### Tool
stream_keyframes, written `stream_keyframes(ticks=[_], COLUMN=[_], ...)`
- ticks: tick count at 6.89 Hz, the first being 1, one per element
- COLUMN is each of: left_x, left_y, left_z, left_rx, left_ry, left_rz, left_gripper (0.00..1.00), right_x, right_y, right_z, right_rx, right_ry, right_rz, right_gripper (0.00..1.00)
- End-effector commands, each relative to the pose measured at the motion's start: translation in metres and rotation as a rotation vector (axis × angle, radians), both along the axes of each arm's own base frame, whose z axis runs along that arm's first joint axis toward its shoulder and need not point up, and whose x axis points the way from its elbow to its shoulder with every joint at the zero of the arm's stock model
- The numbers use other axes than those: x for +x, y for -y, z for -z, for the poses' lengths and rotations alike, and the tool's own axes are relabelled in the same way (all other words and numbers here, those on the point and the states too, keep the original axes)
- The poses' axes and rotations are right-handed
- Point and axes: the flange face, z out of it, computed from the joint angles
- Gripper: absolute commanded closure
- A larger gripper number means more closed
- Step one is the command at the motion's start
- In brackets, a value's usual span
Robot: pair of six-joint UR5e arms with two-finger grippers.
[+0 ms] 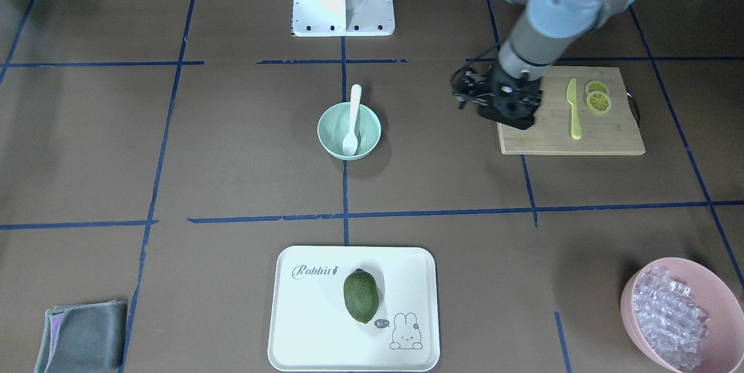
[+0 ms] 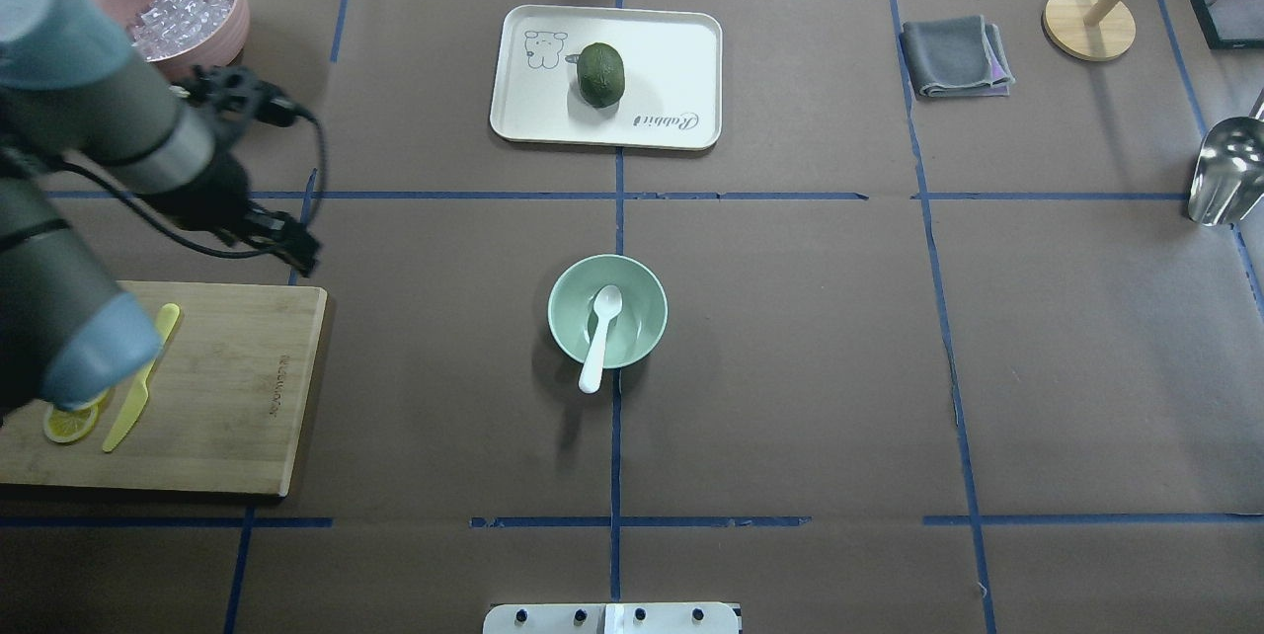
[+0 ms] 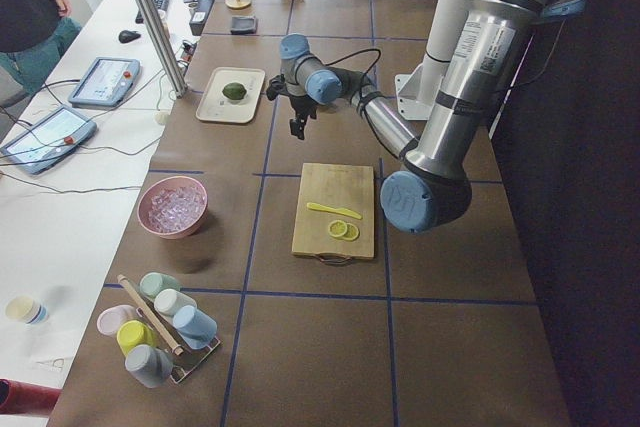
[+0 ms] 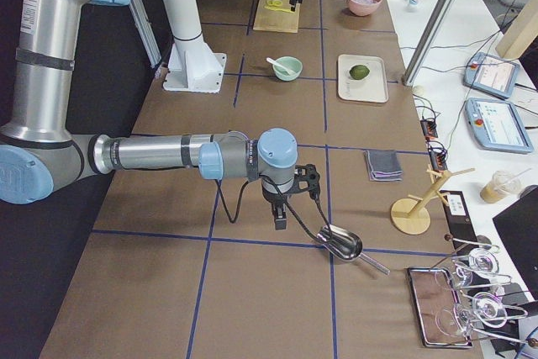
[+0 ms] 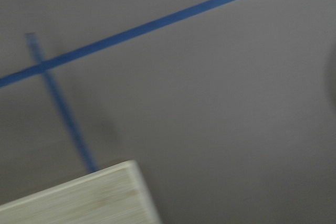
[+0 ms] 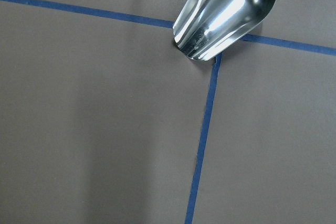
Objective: Place spoon in bowl
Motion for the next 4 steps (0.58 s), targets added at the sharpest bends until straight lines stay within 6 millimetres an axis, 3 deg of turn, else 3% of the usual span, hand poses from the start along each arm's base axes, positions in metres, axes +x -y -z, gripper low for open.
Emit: stream_keyframes(ticks=[1, 2, 3, 4], left_x=[-0.151, -0.196, -0.224, -0.273], left_y=[-0.007, -0.013, -0.044, -0.046], left_z=[-0.091, -0.12, -0.184, -0.228], left_rx=[-0.081, -0.101, -0.153, -0.138], left_ry=[0.031, 0.049, 0.137, 0.181], left_rz=[0.132, 0.177, 0.166, 0.2], left_gripper=[0.0, 0.0, 0.0, 0.0], right_x=[0.0, 0.0, 0.0, 0.0], right_y=[0.0, 0.0, 0.0, 0.0], right_z=[0.0, 0.0, 0.0, 0.0], right_rx=[-0.001, -0.001, -0.001, -0.001], right_ry=[0.0, 0.0, 0.0, 0.0], right_rz=[-0.001, -0.001, -0.001, -0.001], right_gripper=[0.0, 0.0, 0.0, 0.0])
